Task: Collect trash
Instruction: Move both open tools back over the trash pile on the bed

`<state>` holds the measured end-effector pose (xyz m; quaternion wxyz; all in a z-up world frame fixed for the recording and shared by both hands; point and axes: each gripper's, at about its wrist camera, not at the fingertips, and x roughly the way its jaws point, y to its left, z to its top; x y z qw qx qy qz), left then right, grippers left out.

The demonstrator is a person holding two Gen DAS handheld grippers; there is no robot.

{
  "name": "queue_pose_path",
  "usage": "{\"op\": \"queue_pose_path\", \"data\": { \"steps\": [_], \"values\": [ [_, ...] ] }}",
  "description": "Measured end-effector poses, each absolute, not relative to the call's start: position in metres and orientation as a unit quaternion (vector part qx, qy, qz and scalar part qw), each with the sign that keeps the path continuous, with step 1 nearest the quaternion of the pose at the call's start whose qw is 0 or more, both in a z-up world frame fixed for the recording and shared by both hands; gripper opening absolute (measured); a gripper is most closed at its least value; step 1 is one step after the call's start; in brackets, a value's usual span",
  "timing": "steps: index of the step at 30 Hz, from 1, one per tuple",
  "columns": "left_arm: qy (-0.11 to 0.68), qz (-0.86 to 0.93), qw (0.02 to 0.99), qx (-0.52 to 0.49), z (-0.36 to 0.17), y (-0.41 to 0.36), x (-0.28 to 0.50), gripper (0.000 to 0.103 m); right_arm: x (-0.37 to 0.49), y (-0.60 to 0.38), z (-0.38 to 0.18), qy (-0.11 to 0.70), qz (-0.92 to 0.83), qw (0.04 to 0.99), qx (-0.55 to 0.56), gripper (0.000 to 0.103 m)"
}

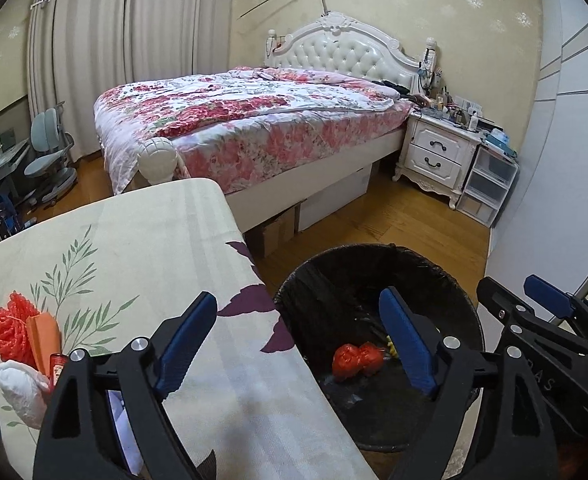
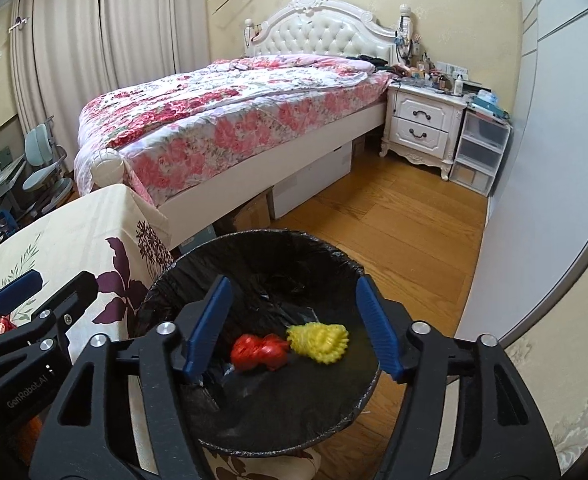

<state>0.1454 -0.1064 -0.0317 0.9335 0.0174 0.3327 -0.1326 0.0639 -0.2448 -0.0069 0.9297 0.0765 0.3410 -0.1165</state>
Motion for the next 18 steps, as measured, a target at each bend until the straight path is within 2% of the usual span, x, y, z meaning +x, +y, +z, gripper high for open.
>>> {"op": "queue_pose_path", "data": {
  "steps": [3, 5, 18],
  "values": [
    [0.329, -0.126, 0.936, 0.017, -0.025, -0.099, 0.140, 0.084, 0.055, -0.239, 0.001, 0.324, -0.115, 0.936, 0.077, 0.083],
    [0.327, -0.120, 0.937, 0.018, -0.020, -0.091, 0.133, 0.084, 0.049, -0.237, 0.004, 0.320, -0.113, 0.937, 0.082, 0.086],
    [0.322, -0.075, 0.944, 0.005, -0.005, -0.021, 0.063, 0.085, -0.007, -0.176, 0.006, 0.342, -0.056, 0.935, 0.079, 0.087]
  ]
}}
